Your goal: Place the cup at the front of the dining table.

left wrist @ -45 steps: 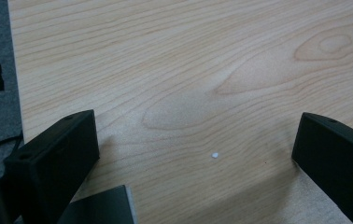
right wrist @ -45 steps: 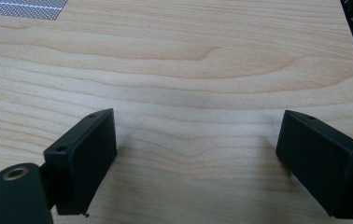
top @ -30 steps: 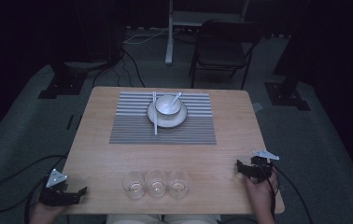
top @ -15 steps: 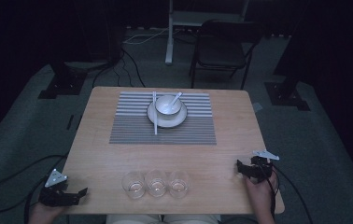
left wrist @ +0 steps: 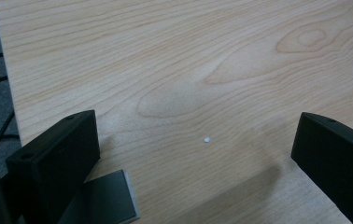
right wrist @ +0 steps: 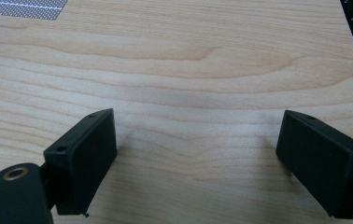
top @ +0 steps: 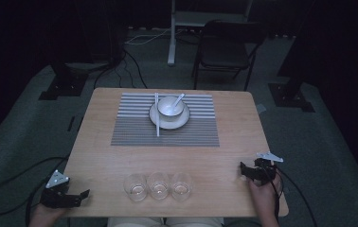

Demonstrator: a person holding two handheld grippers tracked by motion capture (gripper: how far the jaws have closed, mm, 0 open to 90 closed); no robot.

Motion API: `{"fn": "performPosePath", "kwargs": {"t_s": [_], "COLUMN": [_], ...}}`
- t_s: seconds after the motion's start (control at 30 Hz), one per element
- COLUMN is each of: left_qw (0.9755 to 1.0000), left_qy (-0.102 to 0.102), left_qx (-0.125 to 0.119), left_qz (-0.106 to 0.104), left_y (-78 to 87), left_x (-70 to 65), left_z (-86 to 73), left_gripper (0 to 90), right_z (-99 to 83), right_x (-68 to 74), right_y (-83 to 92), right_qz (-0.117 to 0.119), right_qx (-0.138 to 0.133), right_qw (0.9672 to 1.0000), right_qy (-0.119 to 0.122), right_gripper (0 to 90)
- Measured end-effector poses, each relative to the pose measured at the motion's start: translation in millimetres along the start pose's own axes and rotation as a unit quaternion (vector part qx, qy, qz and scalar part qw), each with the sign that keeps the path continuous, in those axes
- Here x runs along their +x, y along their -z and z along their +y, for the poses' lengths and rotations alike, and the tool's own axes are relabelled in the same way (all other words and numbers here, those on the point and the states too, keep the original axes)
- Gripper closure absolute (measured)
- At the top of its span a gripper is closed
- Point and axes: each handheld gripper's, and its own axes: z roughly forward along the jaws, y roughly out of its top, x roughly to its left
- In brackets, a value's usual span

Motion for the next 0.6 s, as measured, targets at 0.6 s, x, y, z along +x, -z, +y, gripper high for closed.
{"fn": "performPosePath", "kwargs": {"t_s": [0.6], "left_qw": [0.9997], "left_qy": [-0.011], "left_qx": [-0.009], "left_qz": [-0.019], "left_y": [5.5], "left_x": [-8.1], "left_z": [14.6], "left_gripper": [1.2], "right_z": [0.0], "right_x": [0.0], "right_y": [0.0], "right_qz": [0.0], "right_qx": [0.0], "right_qw": [1.0], "right_qy": [0.0], "right_gripper": [11.7]}}
